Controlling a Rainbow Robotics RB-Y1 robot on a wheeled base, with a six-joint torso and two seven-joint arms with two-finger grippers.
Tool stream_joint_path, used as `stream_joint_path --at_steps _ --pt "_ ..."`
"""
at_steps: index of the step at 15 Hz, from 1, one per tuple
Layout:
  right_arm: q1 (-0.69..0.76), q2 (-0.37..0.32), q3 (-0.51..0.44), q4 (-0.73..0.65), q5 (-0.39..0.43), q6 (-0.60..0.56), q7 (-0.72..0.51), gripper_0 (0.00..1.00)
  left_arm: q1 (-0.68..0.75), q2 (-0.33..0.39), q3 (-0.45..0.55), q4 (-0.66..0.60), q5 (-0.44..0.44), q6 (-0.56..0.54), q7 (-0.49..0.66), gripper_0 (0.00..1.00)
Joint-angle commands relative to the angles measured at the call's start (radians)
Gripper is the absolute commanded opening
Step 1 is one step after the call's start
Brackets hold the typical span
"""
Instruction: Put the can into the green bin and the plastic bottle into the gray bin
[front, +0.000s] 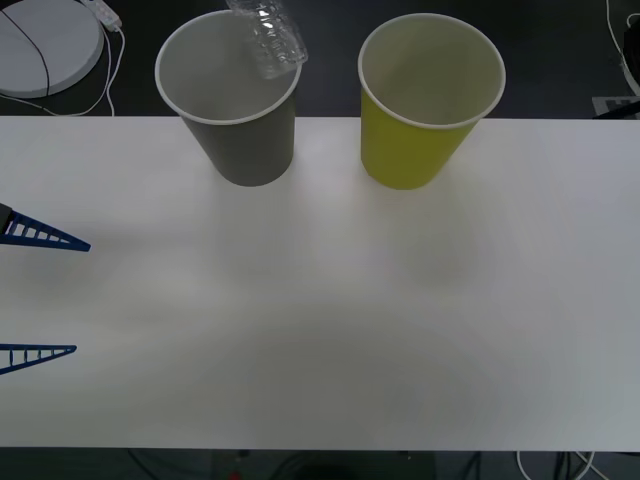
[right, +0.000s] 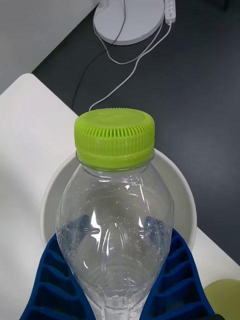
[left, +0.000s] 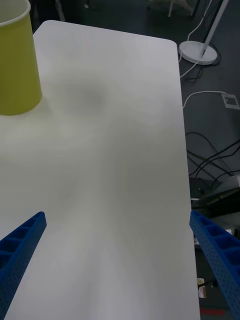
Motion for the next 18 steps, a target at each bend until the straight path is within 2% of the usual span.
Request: stream_joint_path --at_steps 1,10,18 --pt "-0.033 0.048 0.042 0.07 -0.012 0.0 0.0 0.0 0.0 0.0 0.0 0.0 0.0 0.0 0.0 1.0" --pt "-0.07 0.137 0.073 0.172 -0.02 0.003 0.0 0.0 0.0 0.0 0.0 0.0 0.0 0.0 0.0 1.0" --pt "-0.073 0.152 0.077 0.187 -0.023 0.017 0.0 0.0 0.0 0.0 0.0 0.0 0.0 0.0 0.0 1.0"
